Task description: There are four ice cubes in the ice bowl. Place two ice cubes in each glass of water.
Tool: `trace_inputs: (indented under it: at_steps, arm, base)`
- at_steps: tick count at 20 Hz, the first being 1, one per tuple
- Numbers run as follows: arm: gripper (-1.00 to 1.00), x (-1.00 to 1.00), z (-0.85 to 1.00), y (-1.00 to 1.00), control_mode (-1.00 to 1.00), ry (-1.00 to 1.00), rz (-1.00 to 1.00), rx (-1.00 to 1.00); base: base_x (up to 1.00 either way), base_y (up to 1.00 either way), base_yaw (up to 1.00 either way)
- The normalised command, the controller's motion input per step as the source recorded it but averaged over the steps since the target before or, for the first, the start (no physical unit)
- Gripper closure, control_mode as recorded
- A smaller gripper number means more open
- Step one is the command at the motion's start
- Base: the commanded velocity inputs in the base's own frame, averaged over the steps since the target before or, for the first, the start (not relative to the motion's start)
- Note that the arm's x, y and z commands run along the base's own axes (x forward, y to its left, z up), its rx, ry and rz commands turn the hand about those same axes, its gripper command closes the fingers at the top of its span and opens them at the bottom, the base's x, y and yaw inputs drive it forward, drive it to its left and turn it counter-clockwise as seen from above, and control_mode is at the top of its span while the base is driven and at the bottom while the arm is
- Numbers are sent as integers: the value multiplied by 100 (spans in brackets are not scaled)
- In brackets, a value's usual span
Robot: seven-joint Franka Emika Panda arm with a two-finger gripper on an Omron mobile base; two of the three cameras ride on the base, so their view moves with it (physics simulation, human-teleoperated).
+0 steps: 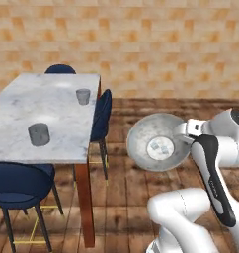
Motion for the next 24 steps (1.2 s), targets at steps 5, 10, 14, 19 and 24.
trace_inputs:
  at_steps: [5,10,14,19,24]
  arm:
    - [100,0,0,0,100,0,0,0]
    - [100,0,0,0,100,0,0,0]
    - [100,0,0,0,100,0,0,0]
    - [100,0,0,0,100,0,0,0]
    - [100,0,0,0,100,0,0,0]
  base:
    - [58,-64,45]
    - [45,-65,45]
    - [41,-68,43]
    - [40,-70,44]
    - [38,-74,43]
